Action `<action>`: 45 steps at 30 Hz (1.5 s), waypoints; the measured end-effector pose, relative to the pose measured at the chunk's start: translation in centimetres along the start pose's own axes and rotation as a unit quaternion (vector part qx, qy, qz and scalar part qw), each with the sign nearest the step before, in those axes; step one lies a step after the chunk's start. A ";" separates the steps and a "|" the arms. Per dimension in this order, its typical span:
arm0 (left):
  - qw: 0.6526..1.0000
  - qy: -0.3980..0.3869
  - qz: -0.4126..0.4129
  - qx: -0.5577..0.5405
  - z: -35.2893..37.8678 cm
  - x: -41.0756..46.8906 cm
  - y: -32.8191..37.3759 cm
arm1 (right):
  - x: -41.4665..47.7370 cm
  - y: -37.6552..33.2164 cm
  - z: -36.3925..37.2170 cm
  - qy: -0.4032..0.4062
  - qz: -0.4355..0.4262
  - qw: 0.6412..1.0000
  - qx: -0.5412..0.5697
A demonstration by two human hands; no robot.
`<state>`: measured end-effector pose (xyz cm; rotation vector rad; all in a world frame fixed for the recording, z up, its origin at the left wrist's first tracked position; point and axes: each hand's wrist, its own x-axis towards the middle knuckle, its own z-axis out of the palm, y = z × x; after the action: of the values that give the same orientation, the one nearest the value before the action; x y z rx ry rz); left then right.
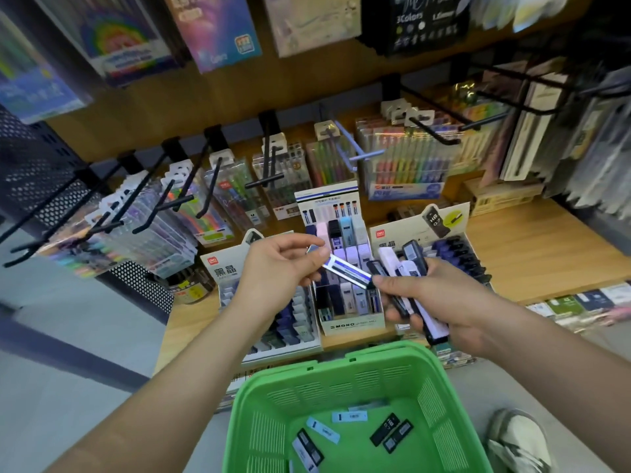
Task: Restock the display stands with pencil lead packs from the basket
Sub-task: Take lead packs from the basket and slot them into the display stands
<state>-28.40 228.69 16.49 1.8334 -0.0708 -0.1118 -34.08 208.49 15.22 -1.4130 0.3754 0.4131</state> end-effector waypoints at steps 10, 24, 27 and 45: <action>0.945 -0.026 0.054 0.320 2.6 2.3 -5.7 | 0.5 -1.3 -3.5 0.089 -0.001 0.993 0.082; 0.912 -0.086 0.121 0.383 8.4 4.5 -10.9 | 0.4 -1.5 -3.7 0.061 -0.015 0.995 0.083; 0.893 -0.086 0.167 0.408 8.7 4.6 -11.7 | 0.5 -1.5 -3.8 0.076 -0.017 0.993 0.090; 0.994 -0.083 0.039 -0.066 7.3 0.0 -2.5 | 1.4 -0.7 -3.5 0.092 -0.055 0.994 0.002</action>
<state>-29.24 222.39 12.14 1.6837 -0.2470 -0.2093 -32.56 205.02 14.68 -1.4649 0.4445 0.1938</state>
